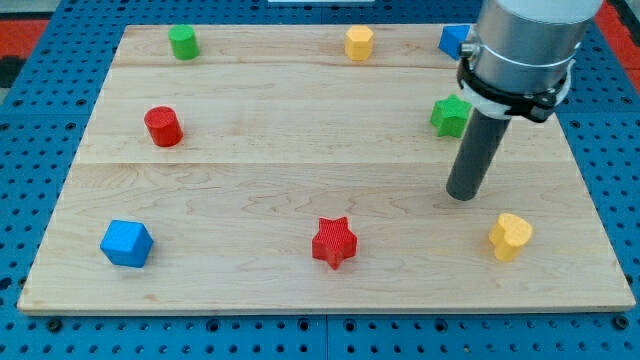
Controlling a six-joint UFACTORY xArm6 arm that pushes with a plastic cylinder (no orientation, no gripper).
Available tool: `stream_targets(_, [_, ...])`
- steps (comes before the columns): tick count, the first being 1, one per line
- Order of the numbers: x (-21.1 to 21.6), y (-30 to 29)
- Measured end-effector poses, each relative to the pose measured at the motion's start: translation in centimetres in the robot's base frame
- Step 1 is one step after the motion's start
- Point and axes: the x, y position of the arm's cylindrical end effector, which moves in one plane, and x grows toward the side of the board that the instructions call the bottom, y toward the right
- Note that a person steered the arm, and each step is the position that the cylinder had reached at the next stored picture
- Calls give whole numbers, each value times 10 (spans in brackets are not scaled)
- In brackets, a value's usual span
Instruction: Move the red star to the center of the board
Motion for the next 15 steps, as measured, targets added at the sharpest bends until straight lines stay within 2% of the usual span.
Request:
stream_targets(2, [2, 82])
stream_targets(4, [132, 114])
stream_targets(5, [131, 74])
stream_targets(6, [132, -28])
stream_targets(7, [125, -105])
stream_targets(8, [118, -98])
stream_targets(9, [73, -141])
stream_targets(10, [56, -152])
stream_targets(11, [61, -183])
stream_targets(12, [20, -209])
stream_targets(14, [-67, -196])
stream_targets(15, [-74, -166])
